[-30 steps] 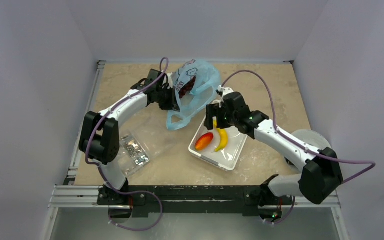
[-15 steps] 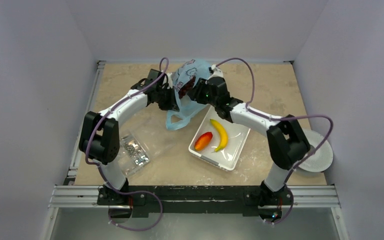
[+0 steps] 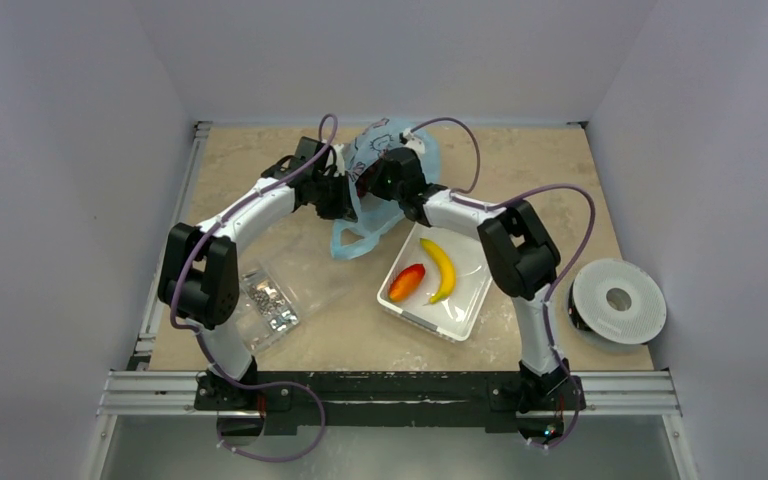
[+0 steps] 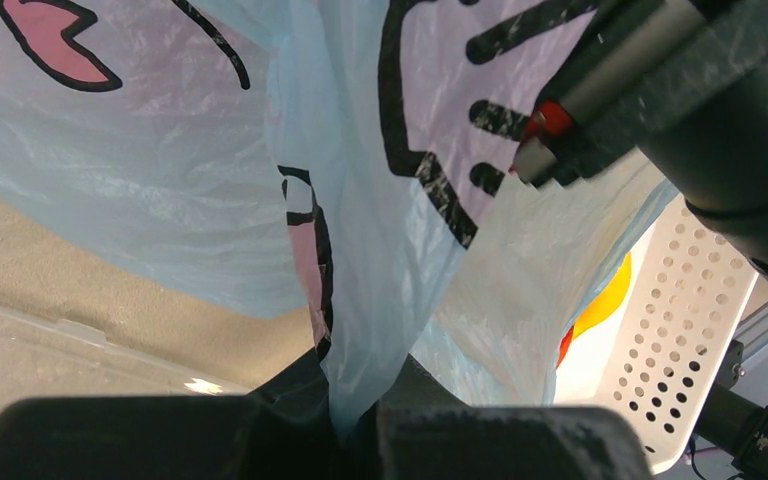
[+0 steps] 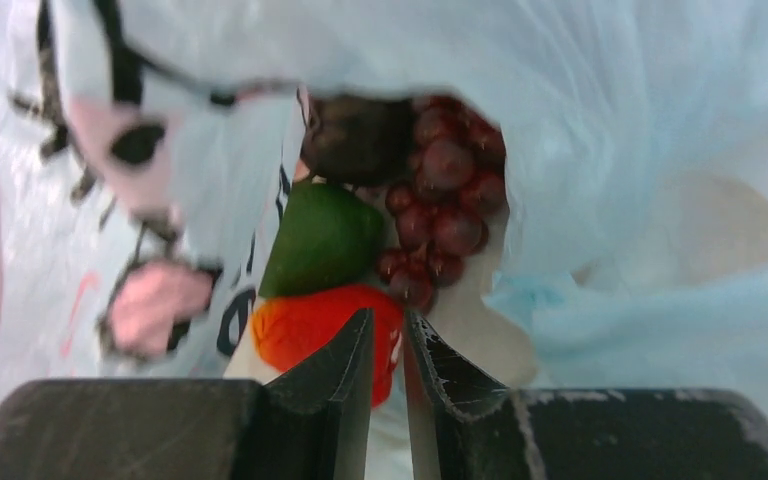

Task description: Take the fake fruits out of the plastic bag

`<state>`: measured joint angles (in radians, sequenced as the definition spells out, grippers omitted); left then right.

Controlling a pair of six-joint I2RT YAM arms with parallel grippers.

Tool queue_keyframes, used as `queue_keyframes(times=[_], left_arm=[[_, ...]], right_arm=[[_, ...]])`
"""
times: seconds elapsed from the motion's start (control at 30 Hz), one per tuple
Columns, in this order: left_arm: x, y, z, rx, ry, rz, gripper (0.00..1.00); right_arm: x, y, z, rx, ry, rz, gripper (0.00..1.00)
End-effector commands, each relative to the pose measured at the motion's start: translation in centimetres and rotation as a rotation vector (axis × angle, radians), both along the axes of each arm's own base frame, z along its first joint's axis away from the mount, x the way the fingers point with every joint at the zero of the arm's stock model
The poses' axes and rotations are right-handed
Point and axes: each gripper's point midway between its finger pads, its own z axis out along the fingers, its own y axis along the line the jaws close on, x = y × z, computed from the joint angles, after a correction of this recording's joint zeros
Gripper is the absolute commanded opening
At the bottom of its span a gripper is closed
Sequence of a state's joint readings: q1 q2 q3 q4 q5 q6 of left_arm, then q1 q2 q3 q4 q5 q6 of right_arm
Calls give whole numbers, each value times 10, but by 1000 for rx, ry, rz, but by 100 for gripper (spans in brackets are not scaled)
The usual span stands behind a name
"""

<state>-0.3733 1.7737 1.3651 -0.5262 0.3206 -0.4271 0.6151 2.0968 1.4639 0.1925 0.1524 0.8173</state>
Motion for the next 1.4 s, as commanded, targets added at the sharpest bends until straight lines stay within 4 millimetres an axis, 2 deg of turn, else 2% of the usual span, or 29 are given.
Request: queue_keyframes(times=[0.0, 0.2, 0.4, 0.57, 0.9, 1.0, 1.17, 1.37], left_arm=[[9, -3, 26, -26, -71, -5, 0], [10, -5, 21, -31, -58, -7, 0], [10, -5, 21, -30, -58, -7, 0], [8, -9, 23, -51, -51, -14, 0], [7, -12, 23, -63, -48, -17, 0], [7, -15, 21, -75, -35, -20, 0], [6, -15, 20, -79, -30, -19, 0], [6, -17, 23, -91, -33, -20, 0]], right_arm=[[30, 6, 31, 30, -77, -67, 19], [49, -1, 21, -6, -59, -126, 22], [52, -6, 12, -31, -38, -149, 28], [58, -15, 8, -78, -46, -182, 39], [81, -6, -13, -123, -46, -168, 40], [85, -4, -13, -124, -54, -171, 41], [91, -2, -12, -130, -61, -168, 35], [84, -3, 2, -126, -80, -129, 15]])
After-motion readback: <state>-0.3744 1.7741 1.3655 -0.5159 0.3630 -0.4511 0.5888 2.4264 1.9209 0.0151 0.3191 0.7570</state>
